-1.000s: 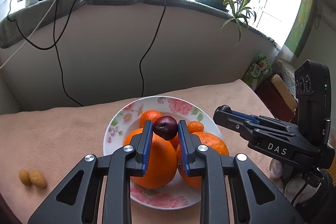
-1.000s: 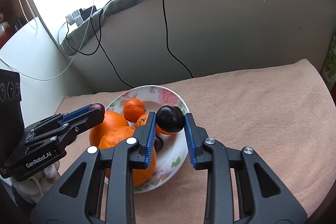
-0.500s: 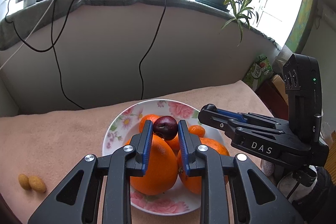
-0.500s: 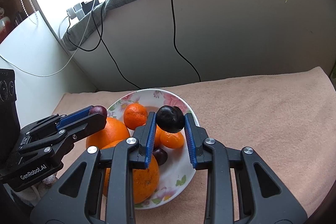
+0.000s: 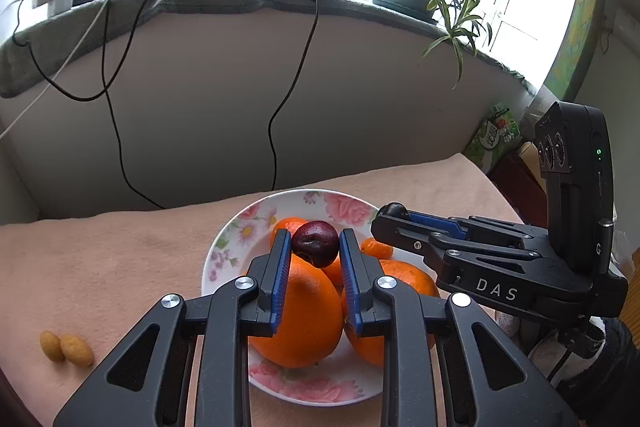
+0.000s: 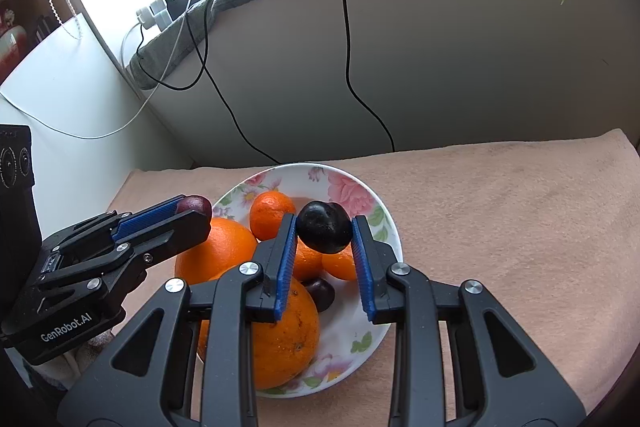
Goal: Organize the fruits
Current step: 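Open the left gripper on the red plum while the right gripper releases the dark plum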
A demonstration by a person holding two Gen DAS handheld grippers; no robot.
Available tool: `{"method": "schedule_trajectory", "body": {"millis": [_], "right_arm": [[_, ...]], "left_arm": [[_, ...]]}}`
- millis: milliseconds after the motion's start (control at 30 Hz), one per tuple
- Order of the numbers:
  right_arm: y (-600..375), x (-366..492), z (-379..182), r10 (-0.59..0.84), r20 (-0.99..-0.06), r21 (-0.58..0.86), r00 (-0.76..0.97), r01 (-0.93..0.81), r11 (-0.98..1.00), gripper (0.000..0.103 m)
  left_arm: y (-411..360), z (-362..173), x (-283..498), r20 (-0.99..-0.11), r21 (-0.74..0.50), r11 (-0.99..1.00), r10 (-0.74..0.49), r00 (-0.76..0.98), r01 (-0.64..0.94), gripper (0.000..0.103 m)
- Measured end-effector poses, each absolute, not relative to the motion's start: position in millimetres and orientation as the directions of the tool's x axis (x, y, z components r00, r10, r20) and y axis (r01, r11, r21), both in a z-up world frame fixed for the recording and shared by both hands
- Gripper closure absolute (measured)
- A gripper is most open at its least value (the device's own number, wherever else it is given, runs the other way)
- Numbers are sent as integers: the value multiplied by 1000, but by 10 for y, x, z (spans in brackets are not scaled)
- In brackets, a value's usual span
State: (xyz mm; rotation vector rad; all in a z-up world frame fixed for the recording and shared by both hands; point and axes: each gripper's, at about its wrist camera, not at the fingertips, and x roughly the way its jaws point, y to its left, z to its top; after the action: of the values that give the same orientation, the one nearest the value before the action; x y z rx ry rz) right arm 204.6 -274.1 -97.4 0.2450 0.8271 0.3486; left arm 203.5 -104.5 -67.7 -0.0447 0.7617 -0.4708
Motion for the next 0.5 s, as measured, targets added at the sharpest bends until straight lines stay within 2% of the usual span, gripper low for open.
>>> {"method": "schedule_trajectory", "body": {"millis": [33,100,133,167,233,333,367,400,433,467,500], "right_arm": [[-2734,2049,-973,394,-674,343,625,-207,916,74],[-2731,2044,-964,392,-670,341,630,-207,917,62],[-2731,2040,-954,391,-667,340,635,-208,917,51],[-2735,2030,-941,389,-662,337,641,-210,918,45],[-2725,2024,-913,383,-658,327,648,-213,921,45],[-2731,2016,-899,379,-658,321,651,-213,923,45],[-2732,2012,-897,376,-658,318,652,-212,924,44],[-2735,2002,-897,373,-659,316,653,-209,925,43],[-2733,1999,-893,369,-658,314,656,-206,927,34],[-2738,1988,-889,366,-655,313,661,-203,928,30],[-2741,1981,-886,363,-654,311,664,-202,929,29]], "left_arm": [[-1042,-674,2033,-653,-207,896,-425,626,393,80],[-1037,-668,2029,-652,-208,897,-425,628,390,80],[-1036,-665,2028,-652,-207,897,-424,629,390,80],[-1036,-661,2026,-652,-206,898,-423,629,390,78],[-1029,-651,2009,-649,-206,898,-423,633,390,73],[-1030,-635,2000,-646,-202,898,-422,636,391,73],[-1030,-630,1997,-645,-201,898,-422,637,392,69],[-1030,-626,1996,-644,-200,898,-421,639,391,65],[-1025,-622,1991,-641,-198,899,-420,642,390,58],[-1021,-619,1988,-640,-198,900,-419,644,389,57],[-1018,-614,1984,-639,-197,901,-417,646,387,57]]}}
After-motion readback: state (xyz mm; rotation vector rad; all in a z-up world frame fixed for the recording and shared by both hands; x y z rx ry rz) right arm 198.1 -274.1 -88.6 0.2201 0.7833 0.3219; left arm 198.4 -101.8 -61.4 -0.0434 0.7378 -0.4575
